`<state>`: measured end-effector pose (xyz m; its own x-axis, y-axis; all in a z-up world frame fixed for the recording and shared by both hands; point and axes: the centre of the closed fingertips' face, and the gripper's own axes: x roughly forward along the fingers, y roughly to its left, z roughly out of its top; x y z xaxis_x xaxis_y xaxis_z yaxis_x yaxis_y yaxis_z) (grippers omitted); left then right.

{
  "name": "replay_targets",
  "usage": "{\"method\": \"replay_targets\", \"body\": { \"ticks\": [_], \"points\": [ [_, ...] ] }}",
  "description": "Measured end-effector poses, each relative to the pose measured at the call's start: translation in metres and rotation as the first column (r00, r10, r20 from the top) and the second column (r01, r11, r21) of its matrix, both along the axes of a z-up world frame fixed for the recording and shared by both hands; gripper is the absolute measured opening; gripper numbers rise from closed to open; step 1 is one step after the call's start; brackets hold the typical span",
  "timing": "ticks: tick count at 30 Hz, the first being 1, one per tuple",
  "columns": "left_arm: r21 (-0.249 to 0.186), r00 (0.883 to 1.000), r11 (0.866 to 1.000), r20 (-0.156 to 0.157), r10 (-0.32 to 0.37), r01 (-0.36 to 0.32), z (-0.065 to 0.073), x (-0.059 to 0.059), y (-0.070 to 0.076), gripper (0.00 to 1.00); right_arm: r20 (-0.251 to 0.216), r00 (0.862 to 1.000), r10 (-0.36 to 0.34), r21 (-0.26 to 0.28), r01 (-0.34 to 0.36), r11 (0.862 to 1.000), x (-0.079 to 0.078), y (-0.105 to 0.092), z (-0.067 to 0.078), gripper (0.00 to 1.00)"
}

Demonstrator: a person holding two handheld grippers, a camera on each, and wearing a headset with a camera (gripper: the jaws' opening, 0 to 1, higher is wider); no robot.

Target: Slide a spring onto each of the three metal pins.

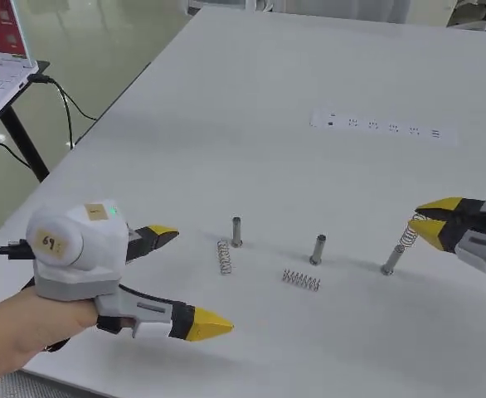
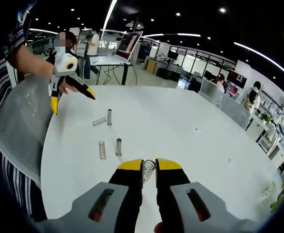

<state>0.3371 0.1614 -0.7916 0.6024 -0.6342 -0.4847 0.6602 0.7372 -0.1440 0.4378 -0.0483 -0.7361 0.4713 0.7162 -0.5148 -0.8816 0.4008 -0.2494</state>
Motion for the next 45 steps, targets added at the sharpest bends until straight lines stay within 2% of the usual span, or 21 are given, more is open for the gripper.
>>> {"method": "replay_targets", "body": {
  "ticks": [19,21,27,45],
  "points": [
    [0.023,1.000,1.000,-0.008,-0.002,0.002,-0.006,-0.003,0.005,0.97,-0.008,1.000,-0.001,-0.040,0.001,0.999,0.001,0.001,-0.017,0.07],
    [0.022,1.000,1.000,-0.006,0.001,-0.001,-0.004,-0.002,0.006,0.97,-0.015,1.000,-0.005,-0.021,0.005,1.000,0.001,0.002,-0.016,0.07],
    [0.021,1.000,1.000,-0.004,0.005,-0.005,-0.004,-0.002,0.007,0.97,-0.014,1.000,-0.013,-0.010,0.012,1.000,0.003,0.003,-0.015,0.07],
    [0.018,1.000,1.000,-0.012,0.012,-0.012,-0.006,-0.005,0.008,0.96,-0.032,0.999,-0.022,-0.017,0.021,1.000,0.005,0.001,-0.023,0.07]
  ]
}}
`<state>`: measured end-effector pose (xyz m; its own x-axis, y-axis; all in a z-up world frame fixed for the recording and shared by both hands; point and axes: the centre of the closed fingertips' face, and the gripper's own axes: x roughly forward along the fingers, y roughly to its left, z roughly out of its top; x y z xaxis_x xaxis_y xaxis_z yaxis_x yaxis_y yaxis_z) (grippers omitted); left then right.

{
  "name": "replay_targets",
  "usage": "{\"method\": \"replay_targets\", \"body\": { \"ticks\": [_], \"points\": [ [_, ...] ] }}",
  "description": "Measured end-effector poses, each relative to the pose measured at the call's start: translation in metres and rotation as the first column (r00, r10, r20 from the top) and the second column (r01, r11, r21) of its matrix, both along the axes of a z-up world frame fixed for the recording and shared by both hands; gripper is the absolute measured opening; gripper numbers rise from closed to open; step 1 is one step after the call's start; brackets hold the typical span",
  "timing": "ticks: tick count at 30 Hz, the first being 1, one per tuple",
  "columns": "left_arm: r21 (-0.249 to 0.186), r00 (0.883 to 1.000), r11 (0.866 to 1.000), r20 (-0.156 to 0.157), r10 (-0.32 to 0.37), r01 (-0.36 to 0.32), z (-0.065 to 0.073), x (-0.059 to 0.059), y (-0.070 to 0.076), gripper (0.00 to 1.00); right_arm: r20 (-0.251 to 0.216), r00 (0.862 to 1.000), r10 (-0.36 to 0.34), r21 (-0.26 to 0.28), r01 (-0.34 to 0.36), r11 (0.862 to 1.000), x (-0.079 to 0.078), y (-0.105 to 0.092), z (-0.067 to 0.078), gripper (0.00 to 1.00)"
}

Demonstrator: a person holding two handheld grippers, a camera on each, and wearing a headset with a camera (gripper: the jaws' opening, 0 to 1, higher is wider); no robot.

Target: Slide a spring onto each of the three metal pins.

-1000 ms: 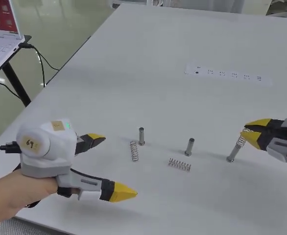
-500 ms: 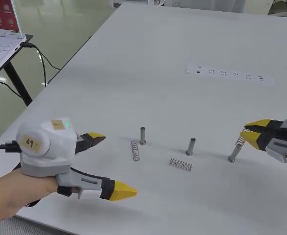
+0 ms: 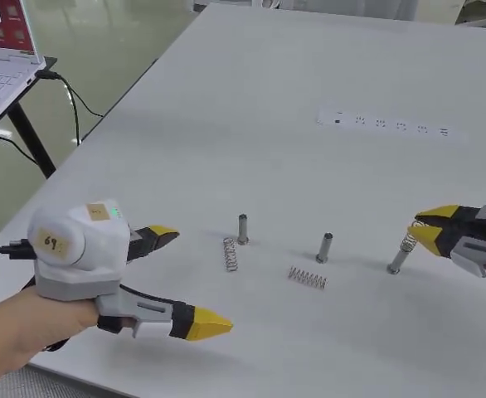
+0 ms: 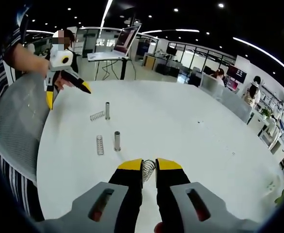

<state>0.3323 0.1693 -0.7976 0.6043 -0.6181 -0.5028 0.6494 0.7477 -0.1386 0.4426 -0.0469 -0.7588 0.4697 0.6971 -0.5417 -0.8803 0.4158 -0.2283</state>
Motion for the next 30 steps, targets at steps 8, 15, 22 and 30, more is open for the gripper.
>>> {"method": "replay_targets", "body": {
  "ticks": [8,15,22,30],
  "points": [
    [0.002,1.000,1.000,-0.005,0.001,-0.001,-0.001,-0.003,0.000,0.95,-0.050,0.999,-0.018,-0.021,0.017,1.000,-0.003,-0.003,-0.028,0.07],
    [-0.003,1.000,1.000,-0.003,0.004,-0.004,0.000,-0.003,-0.002,0.95,-0.084,0.996,-0.027,-0.037,0.024,0.999,-0.005,-0.002,-0.045,0.07],
    [-0.011,1.000,1.000,0.004,0.011,-0.011,0.004,-0.002,-0.002,0.95,-0.104,0.993,-0.047,-0.034,0.043,0.998,-0.006,-0.004,-0.050,0.07],
    [-0.011,1.000,1.000,0.003,0.012,-0.012,0.004,-0.002,-0.003,0.95,-0.113,0.992,-0.050,-0.040,0.045,0.998,-0.006,-0.003,-0.049,0.08]
  ]
}}
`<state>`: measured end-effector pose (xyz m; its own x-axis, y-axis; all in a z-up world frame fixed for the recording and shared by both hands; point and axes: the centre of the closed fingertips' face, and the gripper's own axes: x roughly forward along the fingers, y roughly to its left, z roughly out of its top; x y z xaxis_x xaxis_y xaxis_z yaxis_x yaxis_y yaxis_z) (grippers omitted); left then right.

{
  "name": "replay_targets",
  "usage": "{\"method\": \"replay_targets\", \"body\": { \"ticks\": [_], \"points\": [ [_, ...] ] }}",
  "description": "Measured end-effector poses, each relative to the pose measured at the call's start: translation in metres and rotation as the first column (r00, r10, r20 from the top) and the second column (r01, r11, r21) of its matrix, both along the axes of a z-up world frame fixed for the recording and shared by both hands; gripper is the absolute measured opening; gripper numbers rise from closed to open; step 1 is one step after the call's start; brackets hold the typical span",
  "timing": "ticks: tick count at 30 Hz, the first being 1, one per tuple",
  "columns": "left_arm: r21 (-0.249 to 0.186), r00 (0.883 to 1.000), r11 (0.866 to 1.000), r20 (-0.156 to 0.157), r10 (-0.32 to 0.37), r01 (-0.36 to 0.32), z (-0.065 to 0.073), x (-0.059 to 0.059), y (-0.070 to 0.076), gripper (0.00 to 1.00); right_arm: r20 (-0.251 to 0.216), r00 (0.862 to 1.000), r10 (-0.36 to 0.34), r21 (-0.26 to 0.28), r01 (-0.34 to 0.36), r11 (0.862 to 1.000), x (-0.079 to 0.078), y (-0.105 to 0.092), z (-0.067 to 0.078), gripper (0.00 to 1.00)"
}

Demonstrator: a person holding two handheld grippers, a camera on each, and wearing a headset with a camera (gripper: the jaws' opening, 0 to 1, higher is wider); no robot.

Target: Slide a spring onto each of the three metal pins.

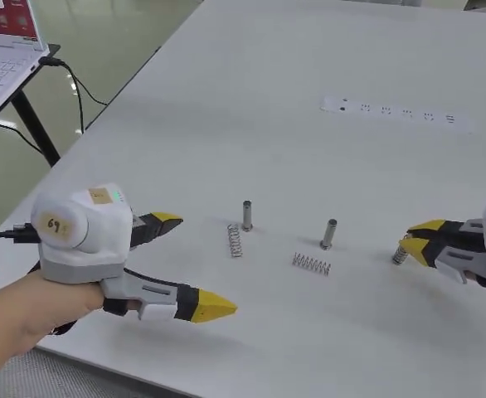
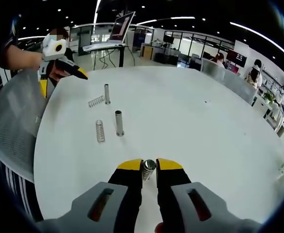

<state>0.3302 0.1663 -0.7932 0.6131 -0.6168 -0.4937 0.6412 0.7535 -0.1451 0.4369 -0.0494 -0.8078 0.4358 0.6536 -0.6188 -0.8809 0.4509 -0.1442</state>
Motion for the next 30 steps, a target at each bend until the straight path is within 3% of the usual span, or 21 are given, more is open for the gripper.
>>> {"method": "replay_targets", "body": {
  "ticks": [8,10,15,18,21,30],
  "points": [
    [-0.009,1.000,1.000,-0.004,0.000,0.000,0.000,-0.001,-0.002,0.94,-0.010,1.000,-0.023,0.003,0.023,1.000,0.000,0.000,0.000,0.14],
    [-0.008,1.000,1.000,-0.006,0.000,0.000,0.000,-0.002,-0.003,0.94,-0.040,0.998,-0.052,0.063,0.054,0.997,-0.001,0.002,0.004,0.17],
    [-0.015,1.000,1.000,-0.001,0.010,-0.010,0.001,-0.001,0.000,0.95,-0.071,0.993,-0.095,0.112,0.102,0.988,0.001,0.000,0.011,0.21],
    [-0.017,1.000,1.000,0.001,0.017,-0.017,0.001,0.000,0.002,0.95,-0.107,0.986,-0.125,0.171,0.142,0.975,-0.001,0.001,0.017,0.24],
    [-0.019,1.000,1.000,0.000,0.016,-0.016,0.001,0.000,0.002,0.95,-0.155,0.977,-0.145,0.252,0.181,0.951,-0.004,0.005,0.026,0.26],
    [-0.023,1.000,1.000,-0.002,0.012,-0.012,0.002,0.002,0.001,0.95,-0.194,0.971,-0.141,0.320,0.199,0.926,-0.014,0.011,0.040,0.30]
  ]
}}
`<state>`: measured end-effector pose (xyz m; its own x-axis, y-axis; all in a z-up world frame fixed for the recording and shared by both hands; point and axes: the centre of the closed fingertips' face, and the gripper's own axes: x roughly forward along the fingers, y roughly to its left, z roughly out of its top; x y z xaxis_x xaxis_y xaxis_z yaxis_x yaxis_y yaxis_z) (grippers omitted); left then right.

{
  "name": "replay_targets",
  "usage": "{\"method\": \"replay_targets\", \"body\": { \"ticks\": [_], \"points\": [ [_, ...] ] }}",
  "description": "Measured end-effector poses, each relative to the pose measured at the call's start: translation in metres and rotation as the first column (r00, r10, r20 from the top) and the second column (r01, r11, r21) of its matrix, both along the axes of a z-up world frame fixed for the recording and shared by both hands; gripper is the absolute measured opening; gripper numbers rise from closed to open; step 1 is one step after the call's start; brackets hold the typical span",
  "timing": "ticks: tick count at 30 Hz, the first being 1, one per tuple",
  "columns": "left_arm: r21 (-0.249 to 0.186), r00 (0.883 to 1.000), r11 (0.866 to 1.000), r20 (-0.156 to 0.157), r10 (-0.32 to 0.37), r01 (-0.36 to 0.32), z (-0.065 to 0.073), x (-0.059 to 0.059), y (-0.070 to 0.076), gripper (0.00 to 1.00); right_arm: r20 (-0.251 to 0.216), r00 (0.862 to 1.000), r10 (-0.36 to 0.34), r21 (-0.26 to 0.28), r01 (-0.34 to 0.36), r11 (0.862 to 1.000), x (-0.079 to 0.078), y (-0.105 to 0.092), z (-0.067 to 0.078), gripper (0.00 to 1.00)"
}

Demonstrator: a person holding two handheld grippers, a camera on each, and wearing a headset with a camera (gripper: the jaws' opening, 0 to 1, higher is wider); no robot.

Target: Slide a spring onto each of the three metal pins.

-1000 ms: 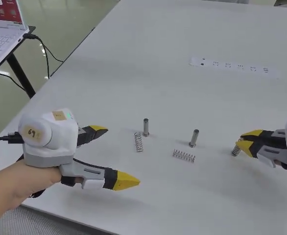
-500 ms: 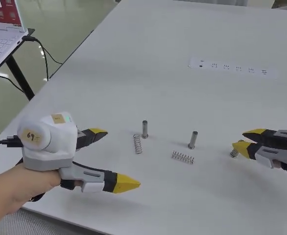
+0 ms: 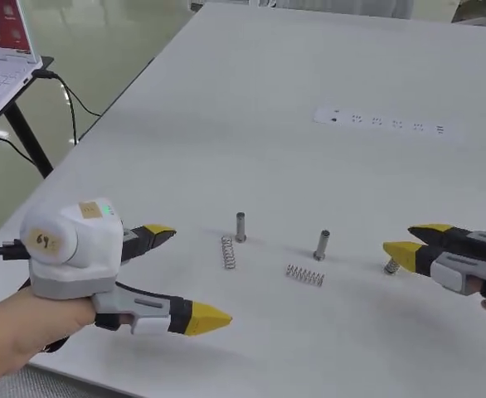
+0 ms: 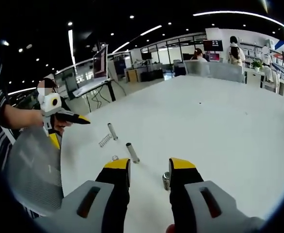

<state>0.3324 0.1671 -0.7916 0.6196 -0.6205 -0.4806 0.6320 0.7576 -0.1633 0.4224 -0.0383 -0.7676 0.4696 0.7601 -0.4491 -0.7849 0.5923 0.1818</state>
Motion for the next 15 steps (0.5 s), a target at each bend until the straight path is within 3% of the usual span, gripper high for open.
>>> {"method": "replay_targets", "body": {
  "ticks": [5,10,15],
  "points": [
    [0.000,1.000,1.000,-0.002,-0.002,0.002,0.000,0.000,0.000,0.95,0.006,1.000,0.013,0.021,-0.013,1.000,-0.005,0.005,0.007,0.30],
    [0.003,1.000,1.000,-0.004,-0.003,0.003,-0.002,0.000,0.003,0.95,-0.040,0.999,0.008,0.089,-0.005,0.996,-0.011,0.011,0.014,0.28],
    [0.000,1.000,1.000,-0.003,0.000,0.000,-0.002,0.000,0.003,0.95,-0.039,0.998,0.046,0.050,-0.044,0.998,-0.020,0.016,0.010,0.26]
  ]
}}
